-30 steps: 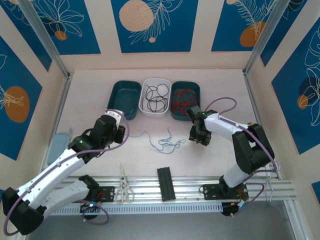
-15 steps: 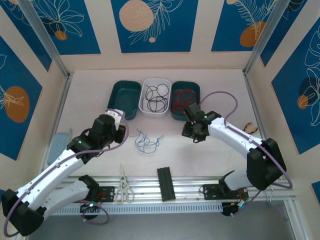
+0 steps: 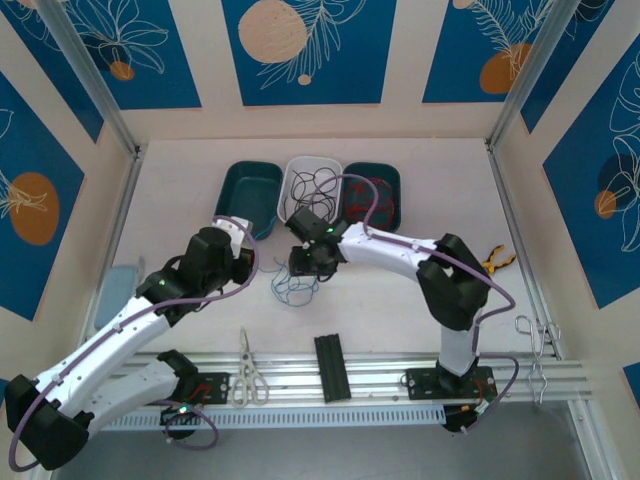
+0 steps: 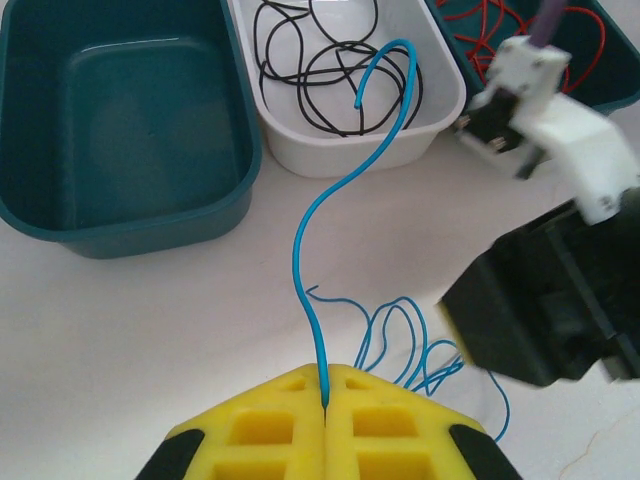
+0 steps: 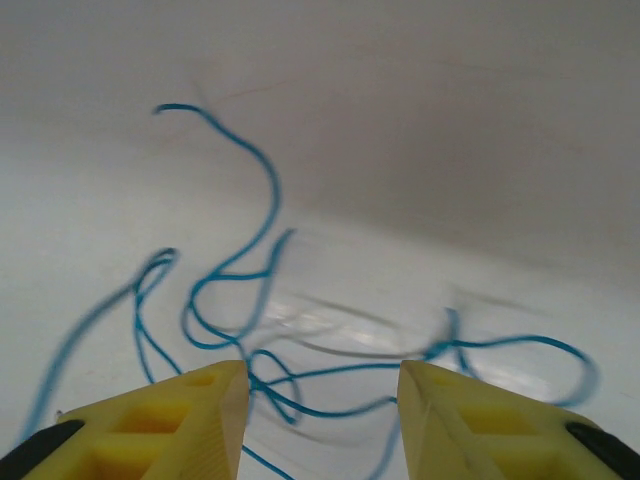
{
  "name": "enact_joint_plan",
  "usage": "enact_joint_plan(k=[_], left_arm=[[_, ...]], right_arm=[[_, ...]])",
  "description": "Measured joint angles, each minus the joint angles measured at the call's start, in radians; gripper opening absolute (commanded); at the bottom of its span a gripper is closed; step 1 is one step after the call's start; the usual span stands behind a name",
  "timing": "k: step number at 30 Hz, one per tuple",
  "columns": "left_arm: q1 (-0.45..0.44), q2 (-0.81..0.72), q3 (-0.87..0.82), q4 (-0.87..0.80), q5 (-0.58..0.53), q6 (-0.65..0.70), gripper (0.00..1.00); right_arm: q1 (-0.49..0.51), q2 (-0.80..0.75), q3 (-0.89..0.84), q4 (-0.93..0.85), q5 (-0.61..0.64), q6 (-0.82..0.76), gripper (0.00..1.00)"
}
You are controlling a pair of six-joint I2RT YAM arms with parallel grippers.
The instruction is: Untangle the cables
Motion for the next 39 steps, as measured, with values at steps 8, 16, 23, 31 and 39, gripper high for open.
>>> enact_joint_plan(k=[8,16,23,31,39], left_arm=[[0.006,0.000,0.000,0.000,-0.001,-0.013,0.00],[0.018,-0.001,0.018,-0.027,-0.019,-0.008,0.00],[0.041,-0.029,0.101,-0.104,-0.092,0.045,0.00],[0.050,-0.080,0.165,-0.150,-0.164,0.098,0.00],[0.052,-0.087,0.229,-0.206,-0.267,0.122,0.00]], right_arm=[[-0.002,0.106,0.035,-0.012,-0.018,0.000,0.33],[-0.040,0.130,-0.005,-0.024,-0.026,0.038,0.12],[-0.162,-0.005,-0.188,-0.007,-0.016,0.054,0.00],[-0.314,-0.143,-0.354,-0.031,0.045,0.057,0.00],[-0.435,-0.257,-0.462,-0.105,0.130,0.058,0.00]])
